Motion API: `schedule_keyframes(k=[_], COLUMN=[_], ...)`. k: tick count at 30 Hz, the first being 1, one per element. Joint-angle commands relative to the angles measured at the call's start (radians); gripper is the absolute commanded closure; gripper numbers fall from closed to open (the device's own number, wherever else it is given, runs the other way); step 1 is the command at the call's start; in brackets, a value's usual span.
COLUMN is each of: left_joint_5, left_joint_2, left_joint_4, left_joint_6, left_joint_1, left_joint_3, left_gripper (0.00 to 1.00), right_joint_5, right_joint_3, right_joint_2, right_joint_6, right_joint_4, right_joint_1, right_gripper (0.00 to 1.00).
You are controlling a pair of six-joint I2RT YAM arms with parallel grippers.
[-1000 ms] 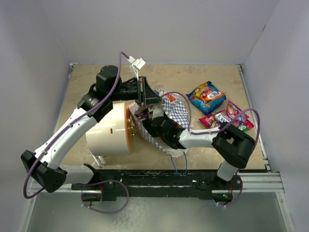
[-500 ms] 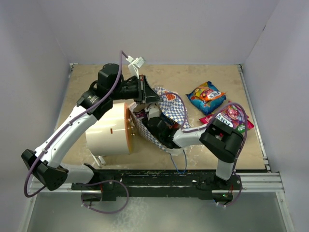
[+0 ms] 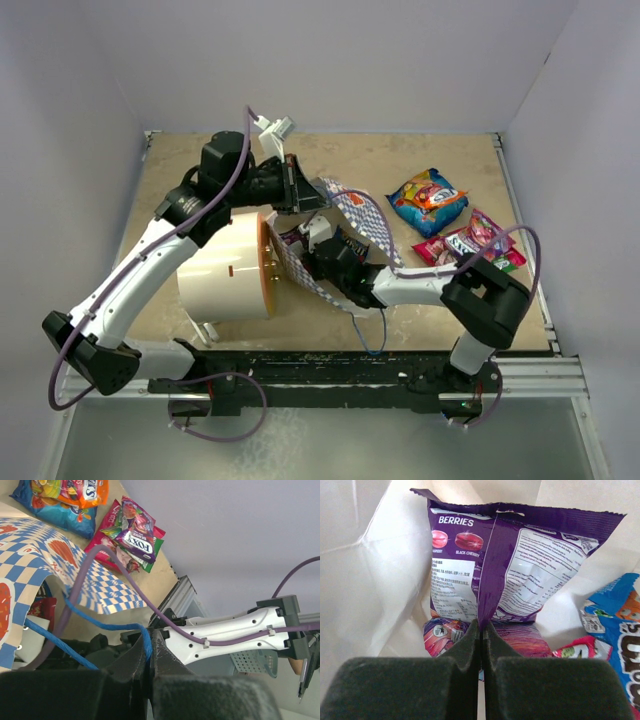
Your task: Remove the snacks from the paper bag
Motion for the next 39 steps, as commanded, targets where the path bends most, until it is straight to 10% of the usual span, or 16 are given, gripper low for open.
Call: schedule_keyframes(k=[1, 18, 33, 39], left_joint_5=[-0.061, -0.163, -0.227, -0.234], left_joint_2=[-0.049, -0.116, -0.078, -0.071], left_joint_4=[-0.011, -0.014, -0.079, -0.1], left_joint_6=[0.027, -0.057, -0.073, -0.055], left_joint_1=[0.009, 0.014, 0.017, 0.033], left_joint_3=[0.044, -0.045, -0.033, -0.035], left_gripper=[1.0, 1.0, 1.0, 1.0], right_joint_5=[-0.035, -0.112, -0.275, -0.082], right_joint_3=[-0.024, -0.151, 0.055, 0.258], right_joint_2=[-0.137, -0.538, -0.953, -0.962], right_joint_6=[-0.071, -0.11, -0.23, -0.213], right_joint_4=[0.041, -0.133, -0.558, -0.681], right_joint_1=[0.0, 0.0, 0.0, 0.0], right_gripper=[1.0, 1.0, 1.0, 1.0])
